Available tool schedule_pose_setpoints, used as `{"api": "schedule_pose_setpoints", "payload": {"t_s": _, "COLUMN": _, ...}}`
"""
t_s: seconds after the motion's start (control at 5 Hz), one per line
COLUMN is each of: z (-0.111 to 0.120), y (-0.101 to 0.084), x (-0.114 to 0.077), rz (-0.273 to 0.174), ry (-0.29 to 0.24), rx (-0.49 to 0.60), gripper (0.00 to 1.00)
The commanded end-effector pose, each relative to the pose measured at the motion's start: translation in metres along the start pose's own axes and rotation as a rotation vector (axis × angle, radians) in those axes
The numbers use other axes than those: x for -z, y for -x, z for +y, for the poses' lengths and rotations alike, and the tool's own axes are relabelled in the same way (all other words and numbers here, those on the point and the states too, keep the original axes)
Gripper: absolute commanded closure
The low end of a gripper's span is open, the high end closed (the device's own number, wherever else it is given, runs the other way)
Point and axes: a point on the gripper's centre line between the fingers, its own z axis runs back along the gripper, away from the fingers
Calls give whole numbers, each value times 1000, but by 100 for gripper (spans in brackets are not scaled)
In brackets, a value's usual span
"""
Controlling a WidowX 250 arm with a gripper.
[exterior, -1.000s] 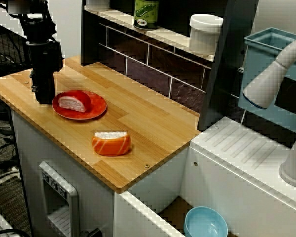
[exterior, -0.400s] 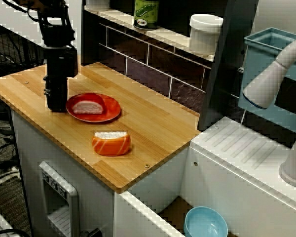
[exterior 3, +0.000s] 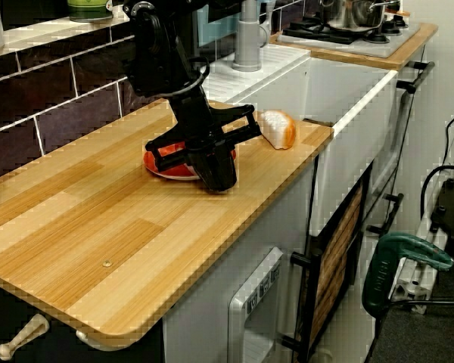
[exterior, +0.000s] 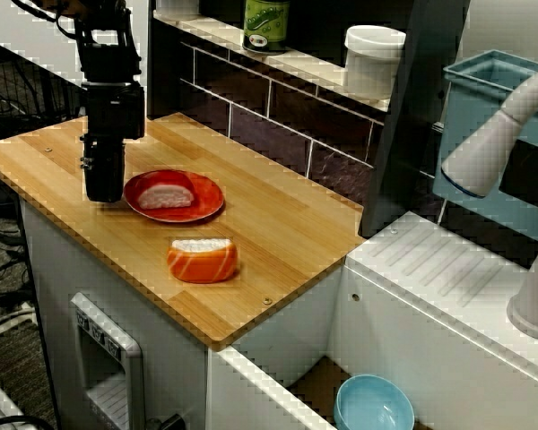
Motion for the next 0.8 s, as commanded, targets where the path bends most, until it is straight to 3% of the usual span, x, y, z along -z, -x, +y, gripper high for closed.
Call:
{"api": "schedule_pose_setpoints", "payload": {"t_s": 0.0, "z": -11, "y": 26, "x": -27, "rz": -7, "ry": -130, "rx": -106, "gripper": 0}}
{"api": "schedule_pose_setpoints", "payload": {"t_s": 0.2, "z": -19, "y": 42, "x": -29, "rz": 30, "ry": -238, "rx": -270, "gripper": 0}}
{"api": "schedule_pose_setpoints", "payload": {"t_s": 0.4, "z": -32, "y": 58, "x": -19, "rz": 12, "ry": -330, "rx": -522, "gripper": 0}}
{"api": "schedule_pose_setpoints", "payload": {"t_s": 0.6, "z": -39, "y": 64, "x": -14, "rz": -35, "ry": -284, "rx": -731, "gripper": 0}}
